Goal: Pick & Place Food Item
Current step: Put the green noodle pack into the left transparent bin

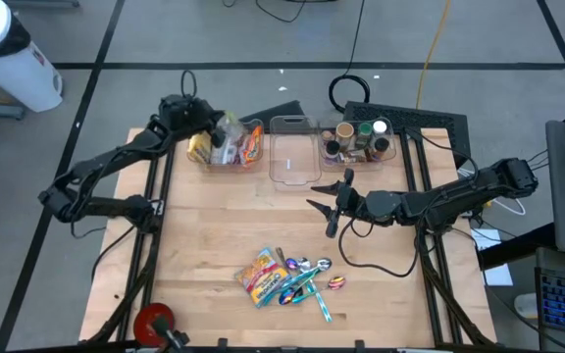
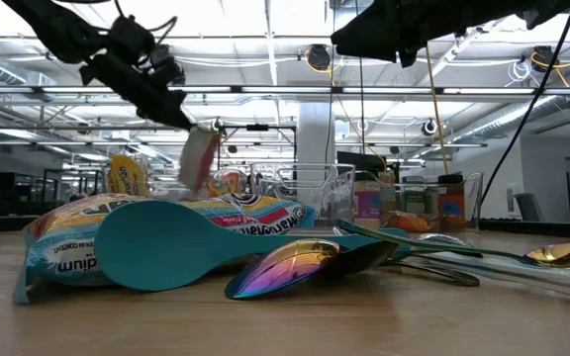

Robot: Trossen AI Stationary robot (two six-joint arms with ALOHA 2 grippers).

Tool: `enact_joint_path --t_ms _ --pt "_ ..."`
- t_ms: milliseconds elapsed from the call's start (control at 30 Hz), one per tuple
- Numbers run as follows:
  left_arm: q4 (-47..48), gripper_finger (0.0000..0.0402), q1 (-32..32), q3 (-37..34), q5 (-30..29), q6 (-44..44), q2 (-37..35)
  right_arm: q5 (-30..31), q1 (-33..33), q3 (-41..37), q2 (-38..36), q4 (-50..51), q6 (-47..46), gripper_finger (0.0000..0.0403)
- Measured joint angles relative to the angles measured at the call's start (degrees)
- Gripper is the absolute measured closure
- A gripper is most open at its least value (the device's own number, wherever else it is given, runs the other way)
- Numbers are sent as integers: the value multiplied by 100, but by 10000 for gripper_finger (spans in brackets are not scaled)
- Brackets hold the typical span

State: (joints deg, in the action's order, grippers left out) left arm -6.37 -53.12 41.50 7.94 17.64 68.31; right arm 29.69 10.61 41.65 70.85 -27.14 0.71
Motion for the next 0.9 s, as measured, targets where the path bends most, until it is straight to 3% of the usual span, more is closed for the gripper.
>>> enact_joint_path --t_ms 100,267,900 --pt "-127 396 -38 0 43 -266 -13 0 0 0 0 0 0 248" --pt "352 398 -211 0 -172 -447 85 -2 0 0 0 0 -2 248" --pt "1557 390 -99 0 9 -685 476 -2 0 0 0 0 11 248"
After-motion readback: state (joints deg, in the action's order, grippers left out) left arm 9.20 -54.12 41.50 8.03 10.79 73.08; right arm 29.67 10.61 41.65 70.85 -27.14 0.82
